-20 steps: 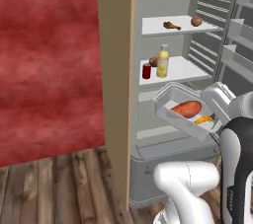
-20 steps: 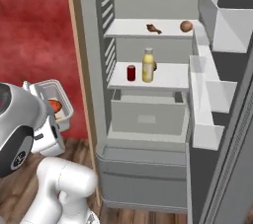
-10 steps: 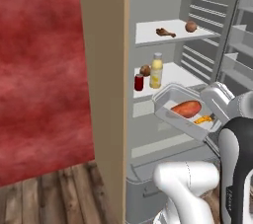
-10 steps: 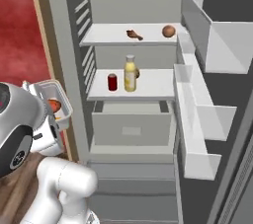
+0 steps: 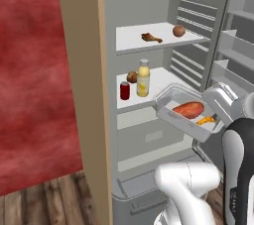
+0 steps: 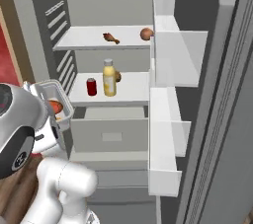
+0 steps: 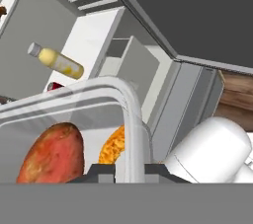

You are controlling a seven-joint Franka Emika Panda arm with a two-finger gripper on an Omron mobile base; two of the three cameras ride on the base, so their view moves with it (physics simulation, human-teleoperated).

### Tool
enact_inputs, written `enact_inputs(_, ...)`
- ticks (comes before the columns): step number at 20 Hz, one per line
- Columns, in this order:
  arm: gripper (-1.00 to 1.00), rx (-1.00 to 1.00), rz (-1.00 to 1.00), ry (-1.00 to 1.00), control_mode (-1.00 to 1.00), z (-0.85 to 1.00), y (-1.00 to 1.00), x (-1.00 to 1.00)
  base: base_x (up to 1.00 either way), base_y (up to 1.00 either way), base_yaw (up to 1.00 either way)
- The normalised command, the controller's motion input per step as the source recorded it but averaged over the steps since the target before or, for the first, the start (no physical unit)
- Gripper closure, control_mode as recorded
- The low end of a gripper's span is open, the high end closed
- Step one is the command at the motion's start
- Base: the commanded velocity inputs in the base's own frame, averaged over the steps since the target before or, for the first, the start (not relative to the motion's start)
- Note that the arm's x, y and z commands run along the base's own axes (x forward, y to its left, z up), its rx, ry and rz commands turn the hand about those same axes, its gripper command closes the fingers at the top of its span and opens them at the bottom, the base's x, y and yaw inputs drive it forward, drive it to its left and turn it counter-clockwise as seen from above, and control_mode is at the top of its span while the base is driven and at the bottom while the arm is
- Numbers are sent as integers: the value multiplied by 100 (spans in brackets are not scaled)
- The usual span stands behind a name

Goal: Place the tupperware on the top shelf of the fridge. Make space for the tupperware among the existing items by rearranging them on the shelves if needed. Close the fridge door when finished.

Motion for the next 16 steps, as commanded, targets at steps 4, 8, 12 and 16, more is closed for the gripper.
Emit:
enact_inputs(4,100,0,0,0,100,0,0,0,72,1,-5)
enact_inputs(8,100,0,0,0,100,0,0,0,75,6,-8)
enact_inputs(12,100,0,0,0,100,0,0,0,40,0,-13)
enact_inputs(16,100,0,-25,-24,-100,66,-8,2,0,0,0)
